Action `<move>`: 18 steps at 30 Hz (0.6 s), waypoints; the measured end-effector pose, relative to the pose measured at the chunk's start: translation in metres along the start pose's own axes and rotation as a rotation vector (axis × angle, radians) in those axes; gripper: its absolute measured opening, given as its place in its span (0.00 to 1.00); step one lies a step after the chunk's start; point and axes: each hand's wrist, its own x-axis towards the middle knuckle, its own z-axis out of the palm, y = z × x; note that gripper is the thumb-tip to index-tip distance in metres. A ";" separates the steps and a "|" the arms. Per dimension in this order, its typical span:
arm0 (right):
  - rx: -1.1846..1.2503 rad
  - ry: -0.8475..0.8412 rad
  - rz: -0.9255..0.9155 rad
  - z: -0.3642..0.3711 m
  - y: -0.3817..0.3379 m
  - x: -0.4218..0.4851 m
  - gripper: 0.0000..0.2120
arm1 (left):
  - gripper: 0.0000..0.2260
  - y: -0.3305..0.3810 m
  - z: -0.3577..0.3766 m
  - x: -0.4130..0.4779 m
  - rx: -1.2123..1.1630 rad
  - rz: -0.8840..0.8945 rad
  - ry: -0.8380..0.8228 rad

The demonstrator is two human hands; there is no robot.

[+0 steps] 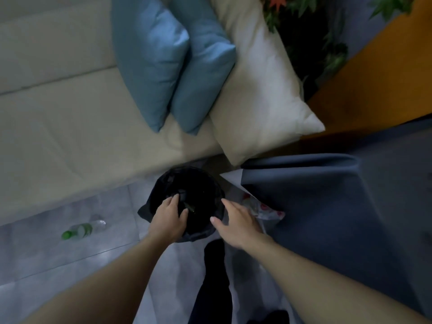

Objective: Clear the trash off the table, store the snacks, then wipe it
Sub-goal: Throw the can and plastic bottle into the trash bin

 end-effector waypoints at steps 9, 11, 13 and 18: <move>-0.108 0.170 -0.060 -0.074 -0.019 -0.064 0.37 | 0.29 0.061 -0.072 -0.040 0.296 0.226 0.074; -0.109 0.209 -0.083 -0.090 -0.021 -0.082 0.36 | 0.29 0.079 -0.084 -0.055 0.337 0.262 0.102; -0.109 0.228 -0.107 -0.107 -0.025 -0.097 0.36 | 0.29 0.096 -0.095 -0.068 0.354 0.278 0.121; -0.100 0.337 -0.162 -0.154 -0.024 -0.162 0.36 | 0.29 0.151 -0.112 -0.124 0.359 0.352 0.175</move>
